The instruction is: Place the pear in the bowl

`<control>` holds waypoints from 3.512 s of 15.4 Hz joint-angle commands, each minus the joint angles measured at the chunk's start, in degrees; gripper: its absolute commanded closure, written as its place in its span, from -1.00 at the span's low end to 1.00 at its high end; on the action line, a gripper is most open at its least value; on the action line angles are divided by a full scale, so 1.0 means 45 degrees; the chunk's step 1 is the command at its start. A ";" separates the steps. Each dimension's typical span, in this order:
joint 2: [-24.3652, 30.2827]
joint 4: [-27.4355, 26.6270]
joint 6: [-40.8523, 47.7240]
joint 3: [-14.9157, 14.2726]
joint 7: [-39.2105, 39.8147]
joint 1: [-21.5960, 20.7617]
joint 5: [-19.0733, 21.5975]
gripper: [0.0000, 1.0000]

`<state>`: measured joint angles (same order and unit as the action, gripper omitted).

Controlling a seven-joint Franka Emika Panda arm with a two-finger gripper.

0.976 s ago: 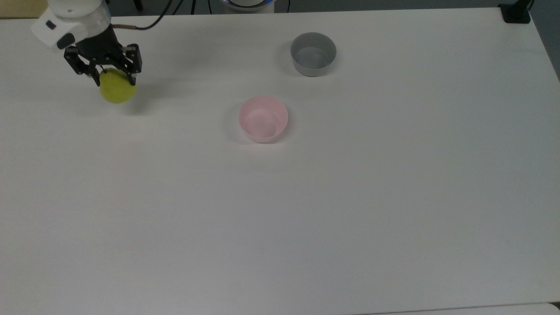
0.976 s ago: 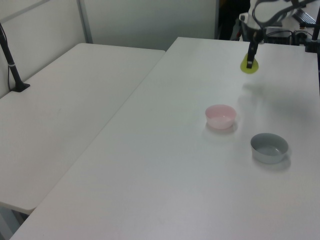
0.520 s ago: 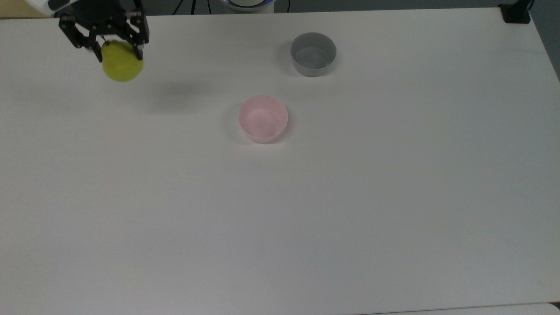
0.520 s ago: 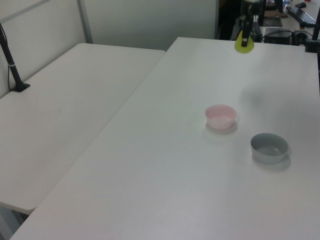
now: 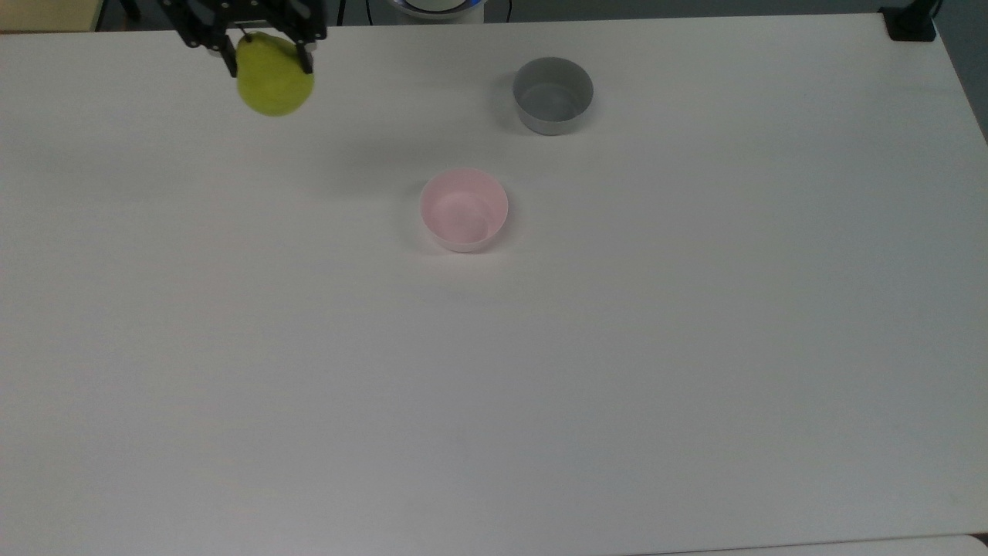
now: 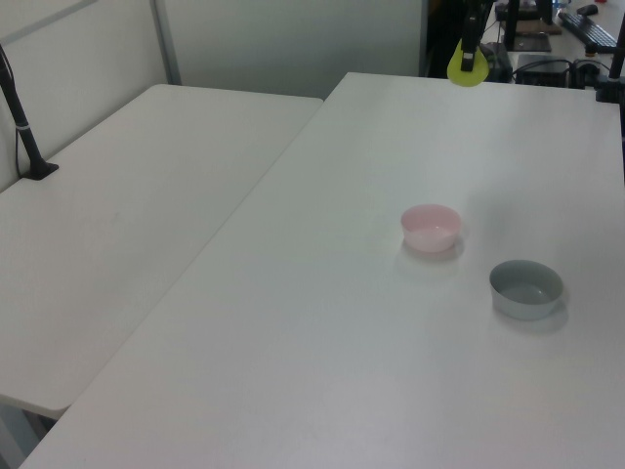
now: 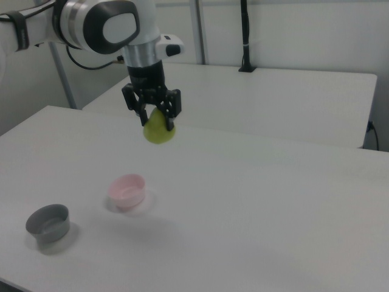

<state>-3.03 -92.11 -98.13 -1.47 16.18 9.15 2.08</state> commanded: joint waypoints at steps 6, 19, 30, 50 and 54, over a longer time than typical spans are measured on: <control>0.0674 -0.1812 -0.1587 -0.0141 -0.1993 -0.2460 0.0553 0.98; -0.0965 -0.4238 -0.4951 -0.0083 -0.2189 -0.3868 0.0319 0.94; -0.2197 -0.4570 -0.6142 -0.0083 -0.3126 -0.4299 -0.0619 0.34; 0.0515 -0.2014 -0.2240 -0.0083 -0.3517 -0.2680 -0.1146 -1.00; 0.0850 -0.0551 0.0122 -0.0024 -0.3322 -0.1918 -0.1029 -1.00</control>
<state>-0.12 -99.02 -104.69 -1.95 1.72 -1.25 -2.15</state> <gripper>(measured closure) 0.000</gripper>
